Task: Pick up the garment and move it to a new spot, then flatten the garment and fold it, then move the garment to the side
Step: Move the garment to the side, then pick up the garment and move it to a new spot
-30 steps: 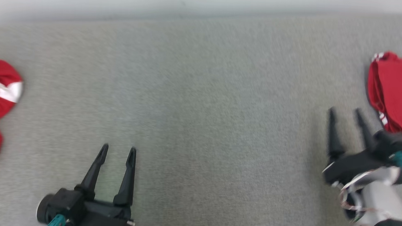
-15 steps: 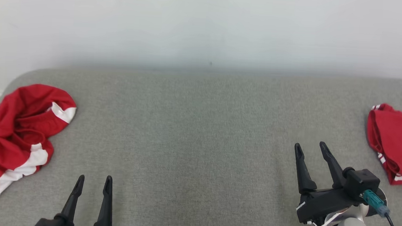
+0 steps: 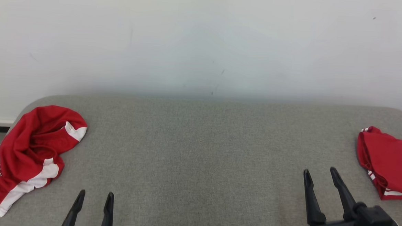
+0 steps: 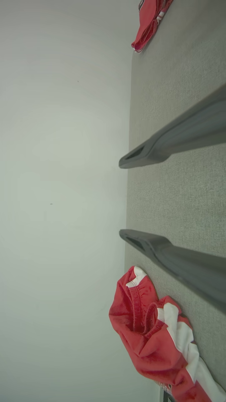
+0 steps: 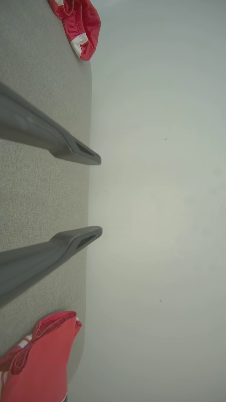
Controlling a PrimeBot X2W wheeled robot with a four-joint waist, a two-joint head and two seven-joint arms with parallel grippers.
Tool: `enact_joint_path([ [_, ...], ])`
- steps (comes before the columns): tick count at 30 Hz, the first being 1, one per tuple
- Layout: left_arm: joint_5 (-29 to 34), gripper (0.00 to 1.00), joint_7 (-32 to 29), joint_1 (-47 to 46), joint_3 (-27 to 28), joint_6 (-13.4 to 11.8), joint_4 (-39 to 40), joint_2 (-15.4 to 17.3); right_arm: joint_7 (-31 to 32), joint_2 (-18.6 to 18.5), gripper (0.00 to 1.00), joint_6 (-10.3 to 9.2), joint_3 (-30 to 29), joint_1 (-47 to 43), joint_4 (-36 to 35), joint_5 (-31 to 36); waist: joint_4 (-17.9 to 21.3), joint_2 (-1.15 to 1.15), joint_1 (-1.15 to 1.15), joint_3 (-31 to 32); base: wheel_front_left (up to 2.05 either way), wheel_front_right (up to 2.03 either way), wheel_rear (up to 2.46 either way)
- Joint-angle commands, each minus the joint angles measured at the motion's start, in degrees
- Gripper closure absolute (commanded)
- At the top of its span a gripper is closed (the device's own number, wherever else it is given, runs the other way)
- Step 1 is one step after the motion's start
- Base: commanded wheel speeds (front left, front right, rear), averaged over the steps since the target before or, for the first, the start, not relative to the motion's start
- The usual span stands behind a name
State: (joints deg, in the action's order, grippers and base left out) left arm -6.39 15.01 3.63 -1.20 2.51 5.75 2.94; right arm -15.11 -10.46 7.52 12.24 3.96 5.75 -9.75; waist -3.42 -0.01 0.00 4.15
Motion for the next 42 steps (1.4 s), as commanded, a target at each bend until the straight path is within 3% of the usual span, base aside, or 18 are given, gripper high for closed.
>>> enact_joint_path([
  [1, 0.47, 0.00, 0.23, 1.80, -0.14, 0.32, 0.83, 0.00, 0.00, 0.21, 0.00, -0.06, -0.32, -2.36, -1.27, 0.62, 0.59, 0.01, 0.00, 1.41, 0.00, 0.00, 0.00],
  [15, 2.54, 0.00, 0.23, 8.48, -1.36, 1.07, 1.37, -0.02, 0.00, 2.21, 0.00, -0.06, -3.00, -13.88, -6.28, 1.26, 2.33, 0.01, 0.00, 4.28, 0.00, 0.00, 0.00],
  [42, 3.40, 0.00, 0.23, 7.87, -1.97, 0.81, 0.30, -0.01, -0.01, 1.91, 0.00, -0.06, -2.93, -13.25, -5.01, 0.05, 2.38, 0.01, 0.00, 3.42, 0.00, 0.00, 0.00],
])
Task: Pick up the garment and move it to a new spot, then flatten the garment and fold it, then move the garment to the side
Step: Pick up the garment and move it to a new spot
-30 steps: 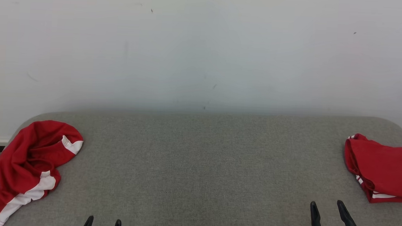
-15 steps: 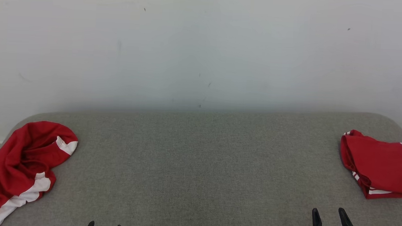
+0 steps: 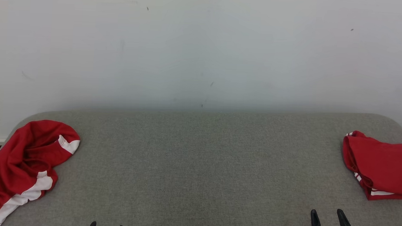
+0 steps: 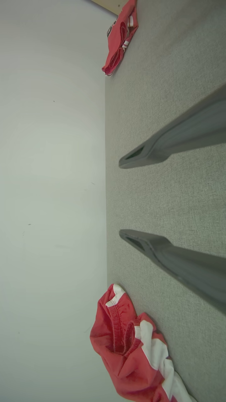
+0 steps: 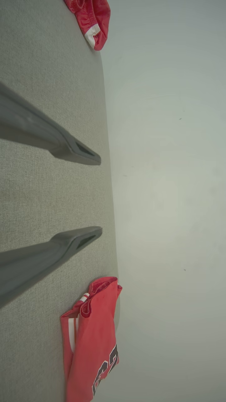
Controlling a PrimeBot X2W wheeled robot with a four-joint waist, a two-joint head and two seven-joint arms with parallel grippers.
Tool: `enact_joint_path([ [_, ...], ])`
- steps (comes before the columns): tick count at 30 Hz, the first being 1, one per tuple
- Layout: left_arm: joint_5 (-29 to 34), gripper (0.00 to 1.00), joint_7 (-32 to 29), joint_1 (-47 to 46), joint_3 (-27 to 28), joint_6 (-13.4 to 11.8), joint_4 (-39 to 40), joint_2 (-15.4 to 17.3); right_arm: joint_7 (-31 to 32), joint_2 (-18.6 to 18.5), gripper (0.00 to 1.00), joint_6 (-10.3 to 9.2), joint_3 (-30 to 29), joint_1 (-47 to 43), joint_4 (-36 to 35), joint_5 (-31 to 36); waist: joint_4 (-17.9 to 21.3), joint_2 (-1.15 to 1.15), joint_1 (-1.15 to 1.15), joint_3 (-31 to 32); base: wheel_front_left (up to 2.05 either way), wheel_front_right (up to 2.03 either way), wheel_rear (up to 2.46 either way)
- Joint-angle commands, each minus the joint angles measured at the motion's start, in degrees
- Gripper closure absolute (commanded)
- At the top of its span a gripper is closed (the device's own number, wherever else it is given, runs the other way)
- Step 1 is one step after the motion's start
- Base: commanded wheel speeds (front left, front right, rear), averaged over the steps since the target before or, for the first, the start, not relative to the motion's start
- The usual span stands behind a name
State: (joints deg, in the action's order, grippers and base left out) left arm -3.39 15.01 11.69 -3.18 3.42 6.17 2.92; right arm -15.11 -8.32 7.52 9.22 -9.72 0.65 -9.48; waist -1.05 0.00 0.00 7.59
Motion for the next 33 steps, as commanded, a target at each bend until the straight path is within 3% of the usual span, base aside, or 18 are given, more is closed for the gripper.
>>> enact_joint_path([
  [1, 0.40, 0.00, 0.23, -0.23, 0.05, -0.11, -0.12, 0.01, -0.01, -0.25, 0.00, -0.06, 0.11, 0.53, 0.14, -0.25, 0.02, 0.00, 0.00, -0.06, 0.00, 0.00, 0.00],
  [15, -0.38, 0.00, 0.23, -0.88, -0.84, -1.11, -0.04, 0.01, 0.00, -0.61, 0.00, -0.06, 2.54, 1.49, 0.28, -0.36, -1.98, 0.00, 0.00, -0.88, 0.00, 0.00, 0.00],
  [33, -0.25, 0.00, 0.23, -1.47, -0.80, -1.35, 0.60, 0.01, -0.01, -0.59, 0.00, -0.06, 6.31, 2.57, -0.05, -1.82, -12.87, 0.00, 0.00, -1.85, 0.00, 0.00, 0.00],
])
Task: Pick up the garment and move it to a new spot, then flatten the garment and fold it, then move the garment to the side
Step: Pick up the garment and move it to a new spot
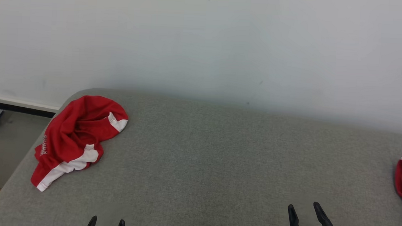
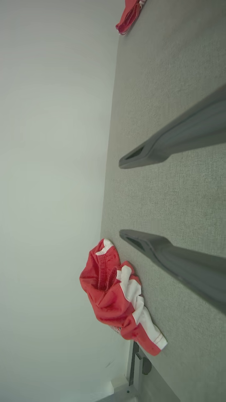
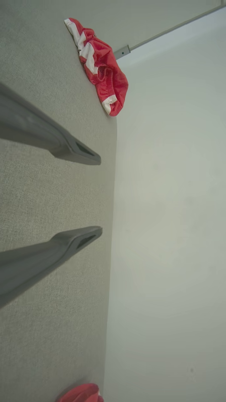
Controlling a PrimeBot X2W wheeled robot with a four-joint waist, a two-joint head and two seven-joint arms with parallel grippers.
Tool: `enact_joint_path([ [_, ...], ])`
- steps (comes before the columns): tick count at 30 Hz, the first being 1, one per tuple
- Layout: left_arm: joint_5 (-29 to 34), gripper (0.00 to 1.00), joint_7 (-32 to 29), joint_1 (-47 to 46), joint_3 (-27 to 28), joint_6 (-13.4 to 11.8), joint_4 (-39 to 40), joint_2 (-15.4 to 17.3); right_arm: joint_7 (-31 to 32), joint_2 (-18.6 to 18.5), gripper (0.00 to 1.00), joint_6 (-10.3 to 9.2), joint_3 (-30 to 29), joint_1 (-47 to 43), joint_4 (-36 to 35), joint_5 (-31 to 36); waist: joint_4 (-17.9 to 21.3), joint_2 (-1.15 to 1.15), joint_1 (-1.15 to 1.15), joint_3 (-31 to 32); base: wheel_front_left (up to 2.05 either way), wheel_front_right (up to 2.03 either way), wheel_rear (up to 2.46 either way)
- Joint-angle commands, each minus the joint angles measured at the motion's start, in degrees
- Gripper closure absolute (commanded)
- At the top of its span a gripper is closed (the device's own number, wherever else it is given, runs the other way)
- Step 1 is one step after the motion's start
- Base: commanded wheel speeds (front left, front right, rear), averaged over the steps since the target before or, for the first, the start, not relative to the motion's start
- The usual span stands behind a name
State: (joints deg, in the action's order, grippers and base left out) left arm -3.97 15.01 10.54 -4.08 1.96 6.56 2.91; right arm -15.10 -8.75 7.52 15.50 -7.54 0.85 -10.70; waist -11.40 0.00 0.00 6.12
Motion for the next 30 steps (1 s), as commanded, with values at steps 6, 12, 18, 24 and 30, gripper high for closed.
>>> enact_joint_path([
  [6, 0.54, 0.00, 0.23, -0.35, 0.45, 0.27, 0.42, 0.02, -0.01, -0.13, 0.00, -0.06, 0.68, 0.37, -0.15, -0.59, -6.78, 0.00, 0.00, -0.55, 0.00, 0.00, 0.00],
  [12, 0.75, 0.00, 0.23, -0.36, 0.72, 0.36, 0.72, 0.01, -0.01, 0.04, 0.00, -0.06, 1.13, 0.34, -0.01, -0.94, -10.80, 0.00, 0.00, -0.51, 0.00, 0.00, 0.00],
  [18, 0.84, 0.00, 0.23, -0.30, 1.06, 0.35, 0.96, 0.02, -0.01, 0.00, 0.00, -0.06, 1.32, 0.43, -0.02, -1.04, -13.66, 0.00, 0.00, -0.59, 0.00, 0.00, 0.00],
  [24, 0.06, 0.00, 0.23, -0.21, 1.72, -0.93, 2.44, 0.01, -0.01, -0.80, 0.00, -0.06, 3.01, 2.36, 0.48, -1.44, -15.22, 0.00, 0.00, -2.17, 0.00, 0.00, 0.00],
  [30, -0.28, 0.00, 0.23, -0.19, 1.86, -1.71, 3.03, 0.01, -0.02, -1.35, 0.00, -0.06, 3.92, 3.72, 1.00, -1.87, -15.87, 0.00, 0.00, -2.97, 0.00, 0.00, 0.00],
])
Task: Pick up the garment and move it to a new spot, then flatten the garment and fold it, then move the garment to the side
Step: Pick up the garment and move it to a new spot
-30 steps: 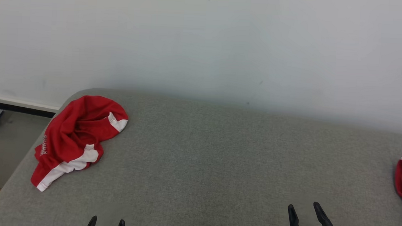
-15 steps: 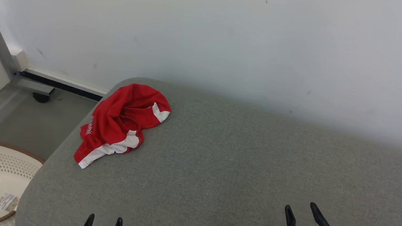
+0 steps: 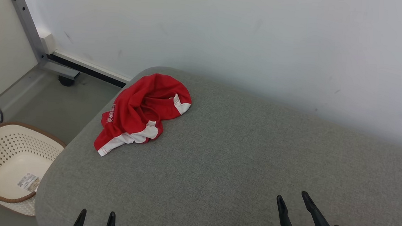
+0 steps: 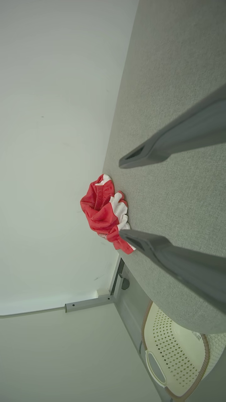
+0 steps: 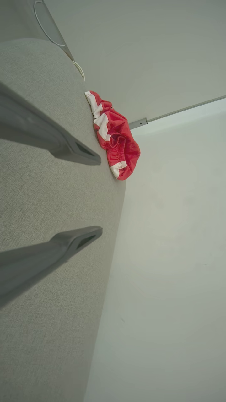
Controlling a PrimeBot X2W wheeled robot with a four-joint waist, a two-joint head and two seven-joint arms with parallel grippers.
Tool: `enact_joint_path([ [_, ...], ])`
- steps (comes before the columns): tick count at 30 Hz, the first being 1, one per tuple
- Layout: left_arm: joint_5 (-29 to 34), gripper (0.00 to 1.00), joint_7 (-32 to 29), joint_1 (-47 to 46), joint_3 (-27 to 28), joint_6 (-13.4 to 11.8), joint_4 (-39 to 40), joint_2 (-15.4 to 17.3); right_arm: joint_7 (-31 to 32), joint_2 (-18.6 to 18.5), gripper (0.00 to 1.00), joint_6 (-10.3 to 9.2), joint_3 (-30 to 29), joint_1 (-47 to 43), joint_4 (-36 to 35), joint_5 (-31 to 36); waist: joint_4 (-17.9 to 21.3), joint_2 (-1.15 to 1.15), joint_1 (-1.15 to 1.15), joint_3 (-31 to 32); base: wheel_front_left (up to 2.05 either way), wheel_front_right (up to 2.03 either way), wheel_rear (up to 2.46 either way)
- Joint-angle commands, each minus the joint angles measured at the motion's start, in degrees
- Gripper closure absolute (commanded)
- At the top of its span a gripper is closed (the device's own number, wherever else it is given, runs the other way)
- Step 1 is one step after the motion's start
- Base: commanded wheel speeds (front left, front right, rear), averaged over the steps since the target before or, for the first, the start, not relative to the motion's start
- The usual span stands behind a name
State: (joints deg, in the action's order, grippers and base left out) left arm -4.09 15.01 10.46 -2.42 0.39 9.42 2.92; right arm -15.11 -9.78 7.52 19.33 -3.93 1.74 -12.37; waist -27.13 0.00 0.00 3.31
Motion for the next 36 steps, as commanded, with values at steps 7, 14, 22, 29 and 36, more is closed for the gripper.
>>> enact_joint_path([
  [7, -0.50, 0.00, 0.23, -0.25, -0.15, -0.47, 0.07, 0.00, 0.00, -0.88, 0.00, -0.06, 0.30, 0.40, 0.22, -0.36, -0.51, 0.00, 0.00, -0.62, 0.00, 0.00, 0.00],
  [14, -0.48, 0.00, 0.23, -3.49, 1.16, 0.60, -1.76, 0.00, 0.00, -1.44, 0.00, -0.06, -0.94, -1.84, -0.21, 0.22, -0.69, 0.00, 0.00, -0.98, 0.00, 0.00, 0.00],
  [22, -2.34, 0.00, 0.23, -11.83, 1.55, 2.58, -5.24, -0.01, 0.00, -4.64, 0.00, -0.06, -0.79, 0.84, -1.27, 1.09, 1.46, 0.00, 0.00, -7.29, 0.00, 0.00, 0.00],
  [29, -4.36, 0.00, 0.23, -21.08, 1.59, 3.84, -11.34, -0.02, 0.00, -8.44, 0.00, -0.06, -0.18, 5.10, -1.67, 1.46, 3.24, 0.00, 0.00, -13.86, 0.00, 0.00, 0.00],
  [36, -4.29, 0.00, 0.23, -32.91, 1.54, 5.67, -20.65, 0.75, 0.00, -12.33, 0.00, -0.06, -0.30, 8.95, -2.10, 1.52, 4.93, 0.00, 0.00, -19.70, 0.00, 0.00, 0.00],
])
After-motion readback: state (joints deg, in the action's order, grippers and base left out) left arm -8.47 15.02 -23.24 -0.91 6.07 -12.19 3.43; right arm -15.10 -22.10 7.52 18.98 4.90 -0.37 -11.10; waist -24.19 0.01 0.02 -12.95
